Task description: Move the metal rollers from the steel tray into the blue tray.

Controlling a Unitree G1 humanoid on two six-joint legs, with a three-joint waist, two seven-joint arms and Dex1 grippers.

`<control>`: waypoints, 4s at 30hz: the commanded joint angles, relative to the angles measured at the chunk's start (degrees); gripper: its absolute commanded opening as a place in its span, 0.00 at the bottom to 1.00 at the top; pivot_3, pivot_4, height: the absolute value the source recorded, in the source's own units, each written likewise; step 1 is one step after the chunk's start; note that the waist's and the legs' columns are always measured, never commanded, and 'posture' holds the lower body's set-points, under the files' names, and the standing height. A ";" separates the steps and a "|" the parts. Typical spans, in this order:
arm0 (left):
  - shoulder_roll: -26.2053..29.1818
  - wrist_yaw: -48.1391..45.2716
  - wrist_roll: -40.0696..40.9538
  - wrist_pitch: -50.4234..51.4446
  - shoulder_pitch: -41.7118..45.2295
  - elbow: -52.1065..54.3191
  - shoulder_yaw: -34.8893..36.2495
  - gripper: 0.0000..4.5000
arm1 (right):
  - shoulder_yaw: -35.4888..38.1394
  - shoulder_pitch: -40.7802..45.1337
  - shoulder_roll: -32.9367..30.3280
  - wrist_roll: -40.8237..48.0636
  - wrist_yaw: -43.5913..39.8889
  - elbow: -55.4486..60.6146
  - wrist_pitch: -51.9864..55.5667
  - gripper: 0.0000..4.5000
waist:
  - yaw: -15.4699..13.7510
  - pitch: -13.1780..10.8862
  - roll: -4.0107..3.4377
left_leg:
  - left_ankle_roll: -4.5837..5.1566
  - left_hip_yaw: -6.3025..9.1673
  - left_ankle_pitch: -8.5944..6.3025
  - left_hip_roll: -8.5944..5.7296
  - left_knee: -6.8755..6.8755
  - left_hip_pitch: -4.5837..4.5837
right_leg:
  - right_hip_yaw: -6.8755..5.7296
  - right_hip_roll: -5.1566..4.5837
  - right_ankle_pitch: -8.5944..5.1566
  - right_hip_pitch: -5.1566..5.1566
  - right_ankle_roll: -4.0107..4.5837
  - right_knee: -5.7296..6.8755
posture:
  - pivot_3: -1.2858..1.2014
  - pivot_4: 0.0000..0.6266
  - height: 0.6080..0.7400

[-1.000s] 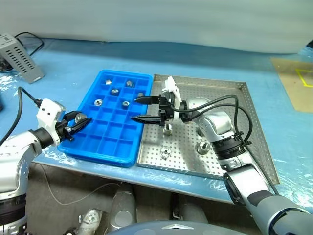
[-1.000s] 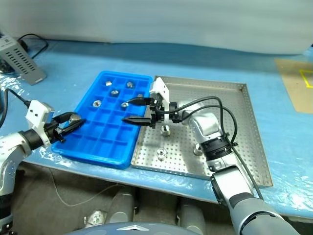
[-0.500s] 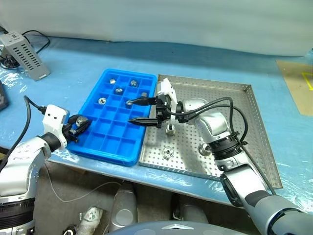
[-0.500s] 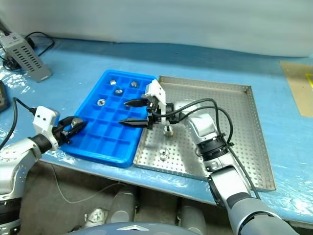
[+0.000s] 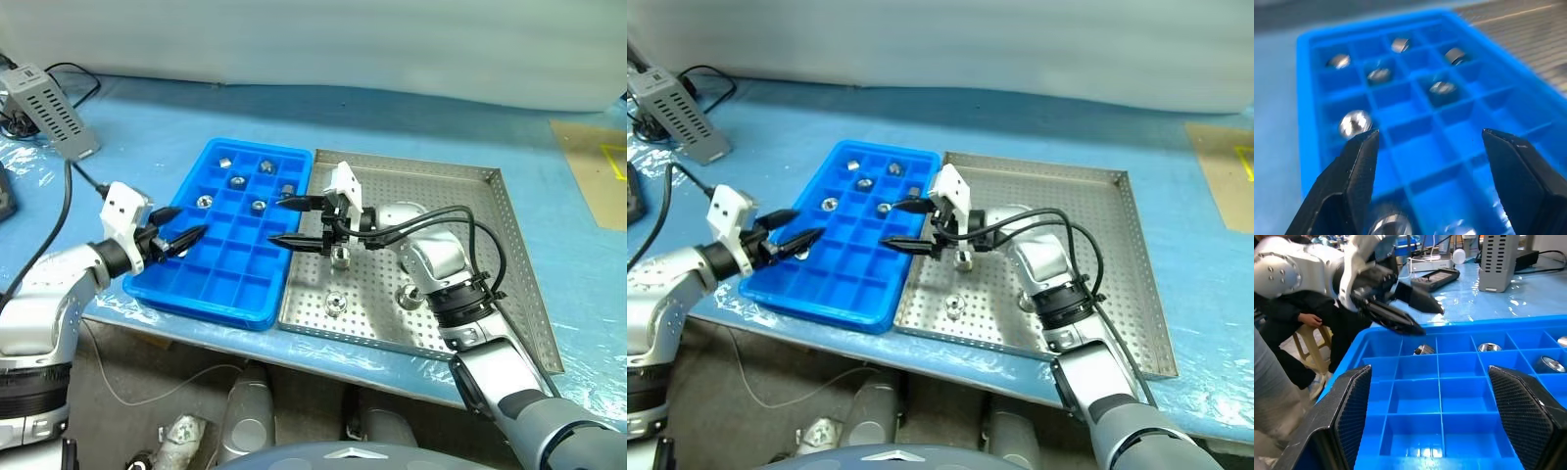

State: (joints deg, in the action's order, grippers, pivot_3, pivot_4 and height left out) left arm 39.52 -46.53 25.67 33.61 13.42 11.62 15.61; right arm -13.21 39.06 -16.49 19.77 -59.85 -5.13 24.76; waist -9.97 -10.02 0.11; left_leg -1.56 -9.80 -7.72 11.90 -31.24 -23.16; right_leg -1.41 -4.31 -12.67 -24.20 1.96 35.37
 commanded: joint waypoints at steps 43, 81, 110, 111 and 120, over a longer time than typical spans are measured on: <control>-20.88 -34.69 -31.55 -40.21 44.55 -68.46 -37.27 0.78 | 15.46 -31.51 -10.77 2.74 28.47 37.33 11.75 0.89 | 11.00 0.03 -0.01 | 0.59 -0.21 -0.35 -0.02 -0.91 0.06 | 0.34 0.01 0.06 0.33 -0.08 -0.01 | 0.31 0.24 1.00; -11.69 -30.52 -19.67 -29.16 33.49 -37.97 -22.74 0.40 | 10.92 -20.37 -13.11 4.26 19.73 29.91 9.63 0.89 | 12.01 0.00 -0.07 | 0.82 -0.25 -0.55 0.03 -0.66 0.13 | 0.26 0.01 0.10 0.57 -0.10 -0.55 | 0.40 0.24 1.00; -10.06 15.31 -16.68 -5.87 -0.55 2.31 -4.50 0.40 | -2.37 8.14 4.20 -0.40 -6.80 -8.49 -7.53 0.89 | -0.61 -0.04 -0.11 | 0.13 0.01 -0.12 0.06 -0.06 -0.12 | -0.10 -0.02 0.01 0.09 0.03 -0.24 | 0.65 0.24 1.00; -10.20 15.99 -17.94 -7.09 0.85 -0.17 -5.68 0.40 | -2.29 7.93 4.14 -0.47 -6.68 -8.20 -7.44 0.89 | -0.69 -0.04 -0.11 | 0.12 0.02 -0.11 0.08 -0.08 -0.13 | -0.10 -0.01 0.01 0.07 0.03 -0.22 | 0.65 0.24 1.00; -11.21 15.41 -19.51 -10.51 7.66 -13.18 -11.19 0.40 | -1.59 4.19 2.64 -1.49 -3.36 -4.46 -6.38 0.89 | 0.05 0.00 -0.06 | -0.03 0.04 -0.01 0.01 -0.13 -0.18 | -0.05 -0.01 0.02 -0.03 0.00 -0.11 | 0.61 0.24 1.00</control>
State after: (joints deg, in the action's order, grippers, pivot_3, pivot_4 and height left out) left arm 27.56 -30.26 6.37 24.77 20.54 -1.81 4.75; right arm -15.94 43.27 -13.94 17.96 -63.79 -13.16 18.29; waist -9.92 -10.03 0.06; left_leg -1.60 -9.76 -7.73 11.92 -31.36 -23.38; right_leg -1.46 -4.32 -12.64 -24.29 1.96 35.26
